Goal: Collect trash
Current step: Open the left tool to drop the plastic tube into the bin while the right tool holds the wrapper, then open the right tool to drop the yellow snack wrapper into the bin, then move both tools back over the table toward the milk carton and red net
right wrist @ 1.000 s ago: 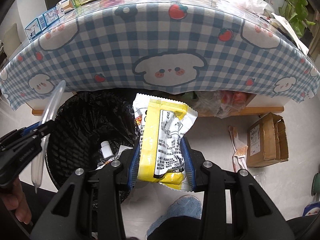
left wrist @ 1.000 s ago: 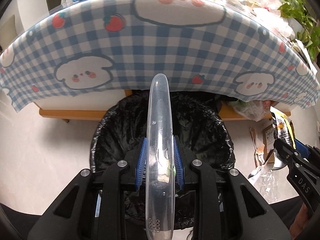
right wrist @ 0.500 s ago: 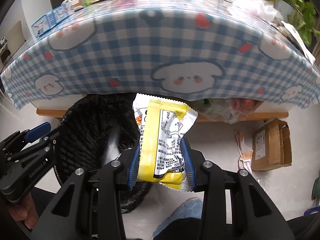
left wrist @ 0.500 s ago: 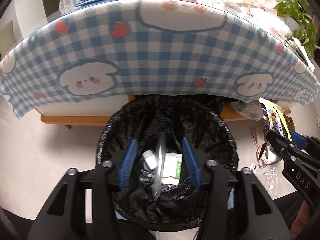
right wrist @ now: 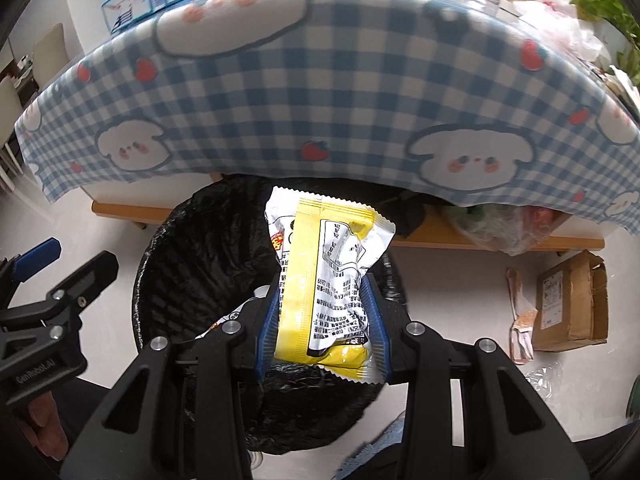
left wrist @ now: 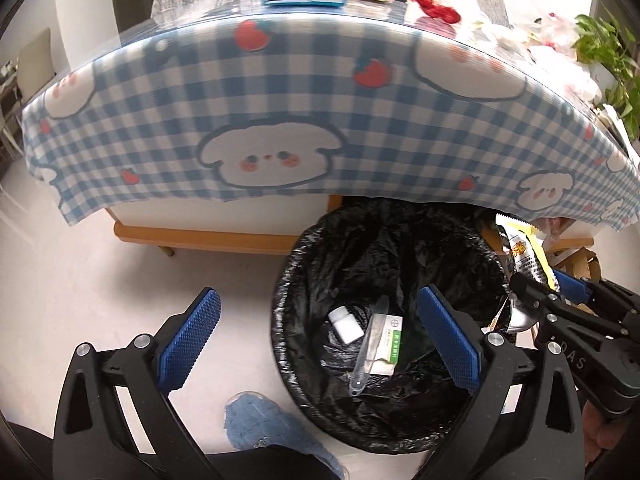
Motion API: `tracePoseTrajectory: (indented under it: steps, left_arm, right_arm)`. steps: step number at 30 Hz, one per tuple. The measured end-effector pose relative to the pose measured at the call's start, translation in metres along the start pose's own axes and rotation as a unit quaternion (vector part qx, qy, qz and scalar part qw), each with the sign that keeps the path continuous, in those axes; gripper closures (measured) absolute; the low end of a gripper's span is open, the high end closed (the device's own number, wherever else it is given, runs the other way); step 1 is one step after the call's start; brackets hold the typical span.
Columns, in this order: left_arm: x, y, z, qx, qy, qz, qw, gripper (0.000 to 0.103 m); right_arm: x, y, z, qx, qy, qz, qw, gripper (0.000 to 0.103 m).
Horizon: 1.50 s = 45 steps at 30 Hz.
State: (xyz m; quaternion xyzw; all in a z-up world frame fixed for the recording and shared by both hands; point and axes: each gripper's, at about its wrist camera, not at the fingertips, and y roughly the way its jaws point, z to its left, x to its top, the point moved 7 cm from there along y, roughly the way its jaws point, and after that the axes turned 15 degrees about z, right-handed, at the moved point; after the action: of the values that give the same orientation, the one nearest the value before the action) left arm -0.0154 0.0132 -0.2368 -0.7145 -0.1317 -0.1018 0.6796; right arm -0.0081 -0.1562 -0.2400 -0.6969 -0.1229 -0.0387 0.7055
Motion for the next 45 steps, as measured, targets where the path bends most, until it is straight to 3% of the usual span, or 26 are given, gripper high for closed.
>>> tracePoseTrajectory:
  steps: [16,25,36,45]
  left_arm:
    - [-0.001,0.009,0.032,0.004,-0.016,0.005,0.9999,0.006]
    - [0.001,0.011,0.036,0.006,-0.024,0.008,0.9997,0.006]
    - [-0.004,0.013,0.036,0.012,-0.026,0.012,0.9995,0.006]
    - [-0.003,-0.006,0.035,0.009,-0.031,0.007,0.9994,0.006]
  right_arm:
    - [0.013,0.011,0.036,0.009,-0.016,-0.007,1.000,0.065]
    - [0.014,0.012,0.038,0.015,-0.014,-0.013,1.000,0.043]
    - [0.009,-0.001,0.029,0.002,-0.006,-0.034,0.999,0.009]
    - [0.006,-0.030,0.017,0.001,-0.003,-0.056,0.998,0.008]
